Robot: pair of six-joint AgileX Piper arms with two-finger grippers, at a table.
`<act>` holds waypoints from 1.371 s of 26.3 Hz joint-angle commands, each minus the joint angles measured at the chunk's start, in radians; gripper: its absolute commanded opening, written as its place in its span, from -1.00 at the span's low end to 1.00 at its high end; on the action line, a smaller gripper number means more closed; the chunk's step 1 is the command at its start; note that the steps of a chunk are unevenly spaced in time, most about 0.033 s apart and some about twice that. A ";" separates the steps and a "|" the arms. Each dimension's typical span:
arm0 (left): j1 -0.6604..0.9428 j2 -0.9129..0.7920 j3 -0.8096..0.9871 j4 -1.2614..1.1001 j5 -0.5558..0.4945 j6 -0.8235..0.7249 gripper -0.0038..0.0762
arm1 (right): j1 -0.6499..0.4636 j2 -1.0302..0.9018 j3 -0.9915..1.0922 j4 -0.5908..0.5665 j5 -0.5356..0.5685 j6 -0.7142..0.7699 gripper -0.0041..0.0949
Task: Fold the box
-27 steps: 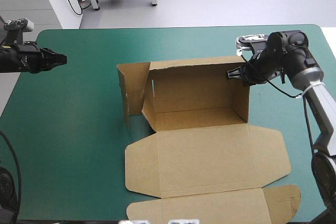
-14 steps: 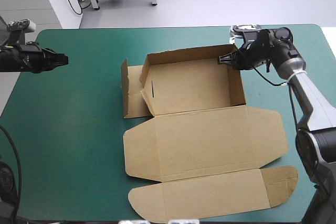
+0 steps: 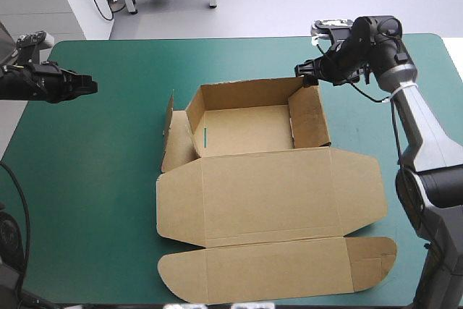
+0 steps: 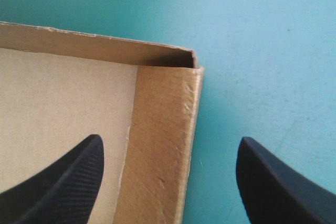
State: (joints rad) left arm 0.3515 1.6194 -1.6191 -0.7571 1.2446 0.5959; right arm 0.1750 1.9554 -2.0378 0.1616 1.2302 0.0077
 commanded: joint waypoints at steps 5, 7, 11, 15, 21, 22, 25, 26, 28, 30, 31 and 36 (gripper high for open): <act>0.000 -0.040 -0.023 -0.067 0.044 0.001 -0.92 | 0.001 -0.080 -0.027 0.032 0.016 0.045 0.45; 0.000 -0.040 -0.023 -0.067 0.044 0.001 -0.92 | 0.001 -0.090 0.034 0.028 0.016 0.045 0.45; 0.000 -0.040 -0.023 -0.067 0.044 0.001 -0.92 | 0.001 -0.092 0.203 0.029 0.016 0.037 0.44; 0.000 -0.040 -0.023 -0.067 0.044 0.006 -0.92 | 0.001 -0.089 0.294 0.029 -0.011 0.011 0.44; 0.000 -0.040 -0.023 -0.067 0.044 0.006 -0.92 | 0.001 -0.088 0.313 0.027 -0.027 -0.002 0.44; 0.000 -0.040 -0.023 -0.067 0.044 0.006 -0.92 | 0.001 -0.086 0.313 0.027 -0.017 -0.008 0.41; 0.000 -0.040 -0.023 -0.067 0.044 0.006 -0.92 | 0.001 -0.069 0.313 0.025 0.015 -0.024 0.14; 0.000 -0.040 -0.023 -0.067 0.044 0.006 -0.92 | 0.001 -0.062 0.317 0.028 0.015 -0.024 0.00; 0.000 -0.040 -0.023 -0.067 0.044 0.006 -0.92 | 0.001 -0.047 0.317 0.056 0.015 -0.040 -0.30; 0.000 -0.040 -0.023 -0.063 0.044 0.006 -0.92 | 0.001 -0.037 0.317 0.093 0.015 -0.067 -0.61; 0.000 -0.040 -0.023 -0.062 0.044 0.006 -0.92 | 0.001 -0.034 0.317 0.098 0.015 -0.067 -0.74; 0.000 -0.040 -0.023 -0.058 0.044 0.006 -0.92 | 0.001 -0.054 0.304 0.060 0.015 -0.072 -0.95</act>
State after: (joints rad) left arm 0.3515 1.6194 -1.6191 -0.7595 1.2418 0.6038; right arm 0.1760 1.9725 -1.7021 0.2171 1.2209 -0.0430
